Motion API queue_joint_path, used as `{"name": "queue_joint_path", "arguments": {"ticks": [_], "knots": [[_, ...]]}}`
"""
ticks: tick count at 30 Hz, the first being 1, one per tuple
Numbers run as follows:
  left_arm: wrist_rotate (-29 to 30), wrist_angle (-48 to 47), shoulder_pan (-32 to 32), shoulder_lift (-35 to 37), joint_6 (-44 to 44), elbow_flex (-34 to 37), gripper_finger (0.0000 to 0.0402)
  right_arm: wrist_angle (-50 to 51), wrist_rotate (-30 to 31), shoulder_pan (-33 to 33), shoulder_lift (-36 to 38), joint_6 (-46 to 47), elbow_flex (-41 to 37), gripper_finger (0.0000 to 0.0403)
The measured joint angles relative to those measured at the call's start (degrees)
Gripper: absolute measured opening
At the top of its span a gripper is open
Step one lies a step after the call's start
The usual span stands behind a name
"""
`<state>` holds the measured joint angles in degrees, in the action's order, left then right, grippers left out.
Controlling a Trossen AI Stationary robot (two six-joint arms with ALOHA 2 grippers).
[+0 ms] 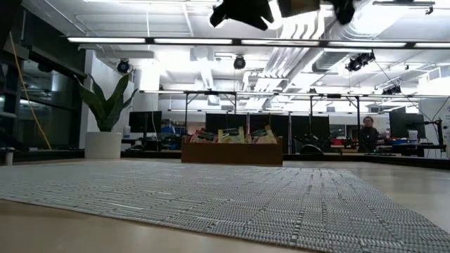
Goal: Pick & Place Tea
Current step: Put the orange tea bag into the right section of the wooden organizer
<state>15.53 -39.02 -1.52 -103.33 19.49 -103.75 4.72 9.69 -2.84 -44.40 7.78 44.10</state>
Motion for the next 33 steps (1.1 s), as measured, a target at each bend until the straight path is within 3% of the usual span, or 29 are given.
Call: {"name": "queue_joint_path", "arguments": {"ticks": [2, 10, 16, 21, 26, 33], "knots": [[1.0, 1.6, 0.0, 1.2, -0.5, 0.6, 0.0116, -3.3, 3.1, 1.4, 2.2, -1.6, 0.0, 0.0000], [2.0, 25.0, 0.0, 2.7, -4.3, 0.5, 0.0122, -20.8, 8.8, 6.3, 5.8, -10.0, 0.0, 0.0000], [0.9, 40.4, 0.0, 3.0, -6.4, 0.3, 0.0122, -35.2, 7.7, 8.6, 4.8, -16.3, 0.1, 0.0000], [-4.2, 54.3, 0.5, 3.0, -6.2, 0.3, 0.0122, -44.5, 3.6, 9.0, 3.7, -18.3, 0.1, 0.0000], [-9.0, 61.1, 0.9, 3.0, -5.7, 0.3, 0.0122, -53.0, 0.5, 9.0, 0.8, -17.3, 0.1, 0.0000], [-10.7, 62.1, 0.9, 2.9, -5.5, 0.3, 0.0122, -58.5, -1.3, 8.9, -4.7, -14.3, 0.1, 0.0000]]}}
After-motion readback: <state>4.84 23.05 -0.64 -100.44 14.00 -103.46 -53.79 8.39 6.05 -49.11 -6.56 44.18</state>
